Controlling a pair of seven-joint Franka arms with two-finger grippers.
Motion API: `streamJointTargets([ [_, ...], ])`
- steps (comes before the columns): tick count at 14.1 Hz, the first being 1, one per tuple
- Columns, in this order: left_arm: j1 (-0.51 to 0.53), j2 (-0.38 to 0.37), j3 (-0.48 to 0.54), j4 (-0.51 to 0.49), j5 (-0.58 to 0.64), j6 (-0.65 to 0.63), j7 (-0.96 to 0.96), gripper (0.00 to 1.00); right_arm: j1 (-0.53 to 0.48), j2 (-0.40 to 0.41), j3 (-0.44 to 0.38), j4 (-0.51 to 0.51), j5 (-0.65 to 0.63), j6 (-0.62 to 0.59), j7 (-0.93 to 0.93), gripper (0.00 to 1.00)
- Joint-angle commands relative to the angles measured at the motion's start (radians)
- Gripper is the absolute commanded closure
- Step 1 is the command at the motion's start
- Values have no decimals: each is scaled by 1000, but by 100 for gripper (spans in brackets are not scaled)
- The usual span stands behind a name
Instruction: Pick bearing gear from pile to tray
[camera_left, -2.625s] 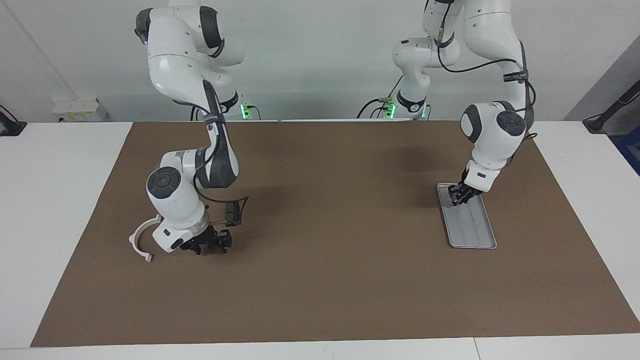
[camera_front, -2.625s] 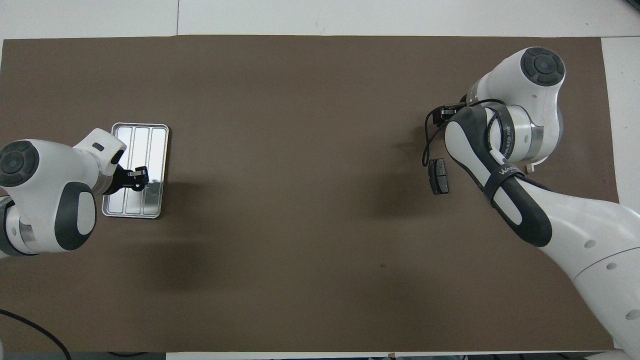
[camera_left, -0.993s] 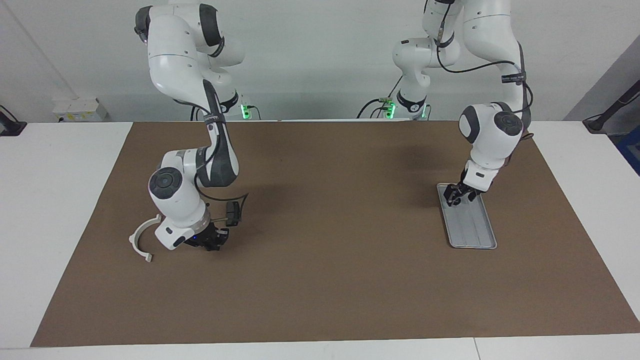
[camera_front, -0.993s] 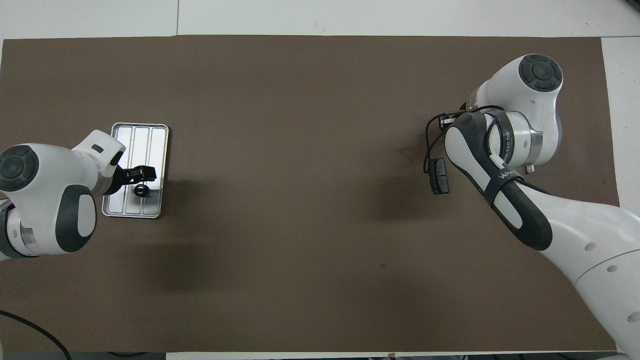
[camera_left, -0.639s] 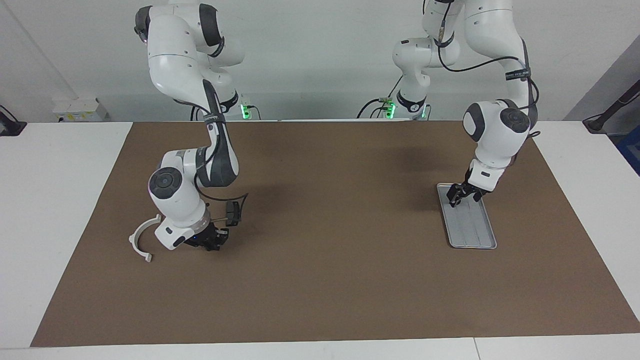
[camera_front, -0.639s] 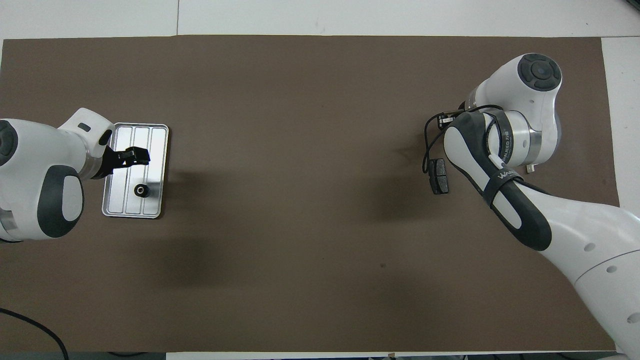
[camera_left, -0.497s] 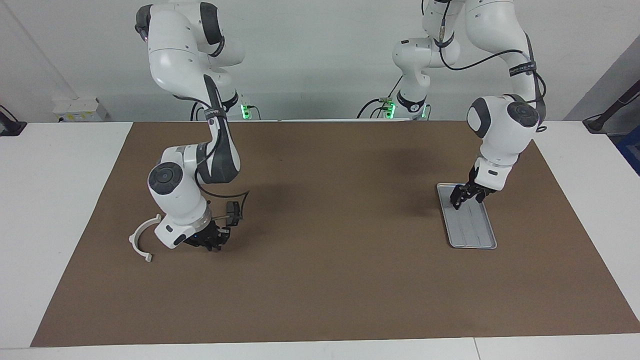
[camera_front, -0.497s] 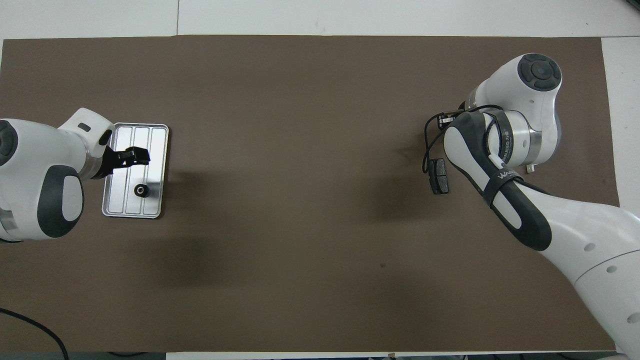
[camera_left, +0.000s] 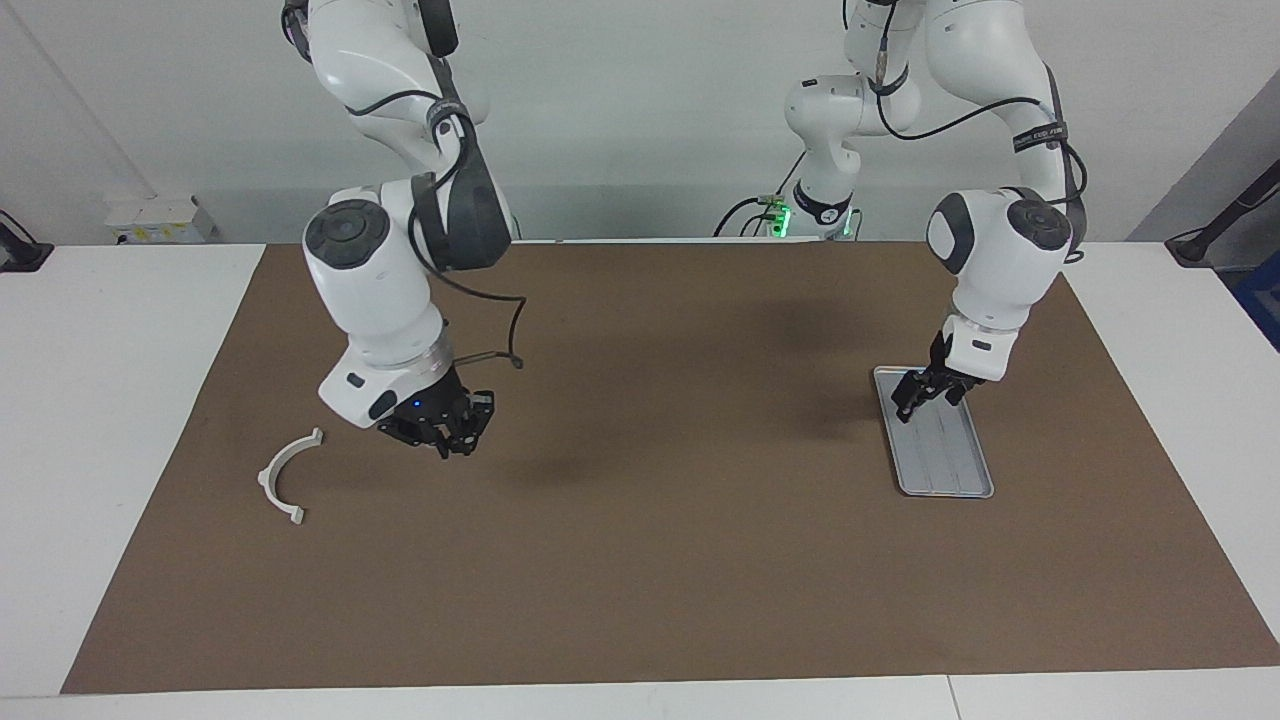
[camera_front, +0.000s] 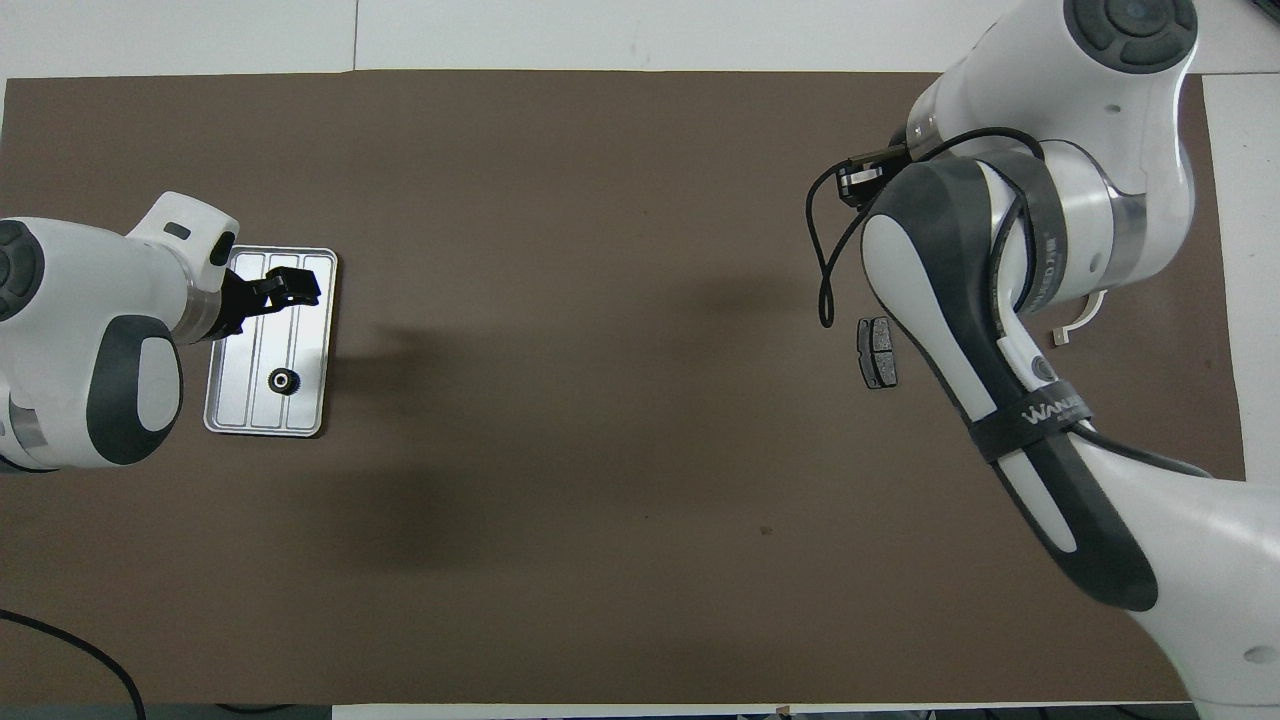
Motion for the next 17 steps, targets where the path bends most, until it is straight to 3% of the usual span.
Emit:
streamJointTargets([
  [1, -39, 18, 10, 28, -15, -23, -59, 0, 96, 44, -2, 78, -26, -14, 90, 100],
  [8, -53, 28, 10, 51, -15, -29, -104, 0, 251, 79, 4, 77, -3, -3, 150, 100],
  [13, -62, 28, 10, 51, -15, -30, -107, 0, 310, 174, 8, 68, -11, 105, 196, 100],
  [17, -73, 31, 10, 57, -15, -23, -130, 0, 313, 205, 9, 16, -19, 188, 198, 99],
])
